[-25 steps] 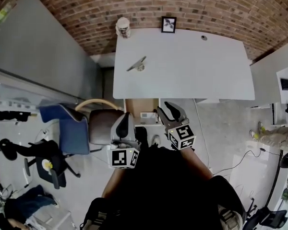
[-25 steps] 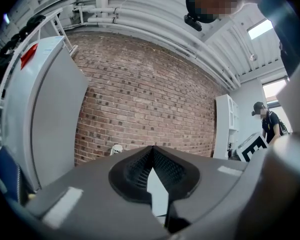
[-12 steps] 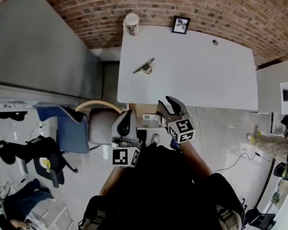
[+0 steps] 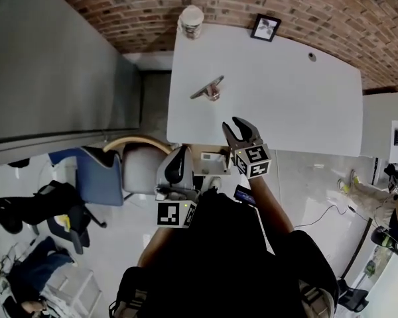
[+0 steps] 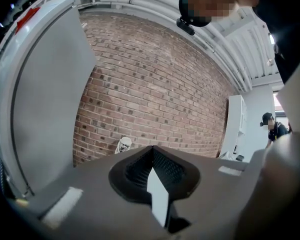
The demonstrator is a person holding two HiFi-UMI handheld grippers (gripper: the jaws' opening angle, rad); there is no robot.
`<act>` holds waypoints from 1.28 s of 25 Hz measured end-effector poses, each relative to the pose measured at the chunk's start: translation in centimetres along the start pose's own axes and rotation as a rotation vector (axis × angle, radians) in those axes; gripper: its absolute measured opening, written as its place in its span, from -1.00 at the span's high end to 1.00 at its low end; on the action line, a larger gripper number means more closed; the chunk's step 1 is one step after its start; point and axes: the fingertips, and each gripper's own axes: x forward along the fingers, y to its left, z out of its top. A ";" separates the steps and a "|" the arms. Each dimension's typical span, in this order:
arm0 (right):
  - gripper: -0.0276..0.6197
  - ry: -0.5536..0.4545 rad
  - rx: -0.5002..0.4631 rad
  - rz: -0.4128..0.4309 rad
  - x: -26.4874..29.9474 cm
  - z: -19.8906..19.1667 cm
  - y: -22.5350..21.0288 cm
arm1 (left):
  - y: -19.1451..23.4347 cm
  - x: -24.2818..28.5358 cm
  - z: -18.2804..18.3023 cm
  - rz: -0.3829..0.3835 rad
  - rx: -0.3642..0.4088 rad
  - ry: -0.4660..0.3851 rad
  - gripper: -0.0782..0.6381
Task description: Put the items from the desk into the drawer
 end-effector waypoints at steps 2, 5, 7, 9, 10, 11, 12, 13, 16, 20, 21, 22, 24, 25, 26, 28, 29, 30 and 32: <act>0.45 0.038 -0.004 -0.001 1.7 -0.9 -0.7 | 0.6 0.6 -0.3 0.002 -0.008 0.012 0.73; 0.45 0.084 0.007 0.000 4.4 -2.3 -1.8 | 1.8 1.7 -0.8 0.005 -0.015 0.022 0.73; 0.45 0.105 0.014 -0.004 5.9 -3.2 -2.6 | 2.6 2.4 -1.3 0.009 -0.020 0.028 0.73; 0.41 0.133 0.015 -0.006 7.5 -4.2 -3.2 | 3.3 3.1 -1.6 0.015 -0.031 0.036 0.73; 0.38 0.148 0.015 -0.005 8.2 -4.7 -3.4 | 3.6 3.5 -1.7 0.016 -0.035 0.041 0.73; 0.36 0.165 0.015 -0.005 9.0 -5.1 -3.7 | 3.9 3.9 -1.8 0.018 -0.040 0.042 0.73; 0.35 0.181 0.016 -0.006 9.6 -5.6 -4.1 | 4.2 4.2 -1.7 0.021 -0.045 0.039 0.73; 0.33 0.194 0.015 -0.008 10.3 -6.0 -4.4 | 4.5 4.6 -1.7 0.024 -0.052 0.036 0.73; 0.22 0.219 0.004 -0.017 12.4 -6.8 -5.3 | 5.6 5.1 -2.1 0.037 -0.063 0.041 0.73; 0.05 0.257 -0.021 -0.040 14.9 -8.0 -6.4 | 7.0 5.6 -2.8 0.055 -0.081 0.058 0.73; 0.04 0.264 -0.026 -0.045 15.4 -8.2 -6.7 | 7.3 5.6 -3.0 0.059 -0.080 0.063 0.73; 0.02 0.270 -0.028 -0.049 15.9 -8.4 -7.0 | 7.6 5.7 -3.1 0.064 -0.075 0.068 0.73; 0.00 0.279 -0.030 -0.054 16.8 -8.7 -7.4 | 8.3 5.7 -3.2 0.073 -0.064 0.072 0.73; -0.01 0.284 -0.032 -0.055 17.2 -8.9 -7.5 | 8.6 5.7 -3.3 0.077 -0.059 0.073 0.73; -0.02 0.288 -0.033 -0.056 17.7 -9.1 -7.6 | 8.9 5.7 -3.4 0.081 -0.056 0.075 0.73; -0.03 0.297 -0.036 -0.055 18.4 -9.4 -7.6 | 9.4 5.7 -3.6 0.089 -0.058 0.079 0.73; -0.04 0.303 -0.038 -0.053 18.6 -9.7 -7.6 | 9.7 5.8 -3.8 0.093 -0.062 0.082 0.73; -0.05 0.310 -0.041 -0.052 18.9 -9.9 -7.7 | 9.8 5.8 -3.9 0.097 -0.065 0.087 0.73; -0.05 0.317 -0.051 -0.061 19.5 -10.1 -7.7 | 10.2 5.9 -4.0 0.104 -0.067 0.095 0.73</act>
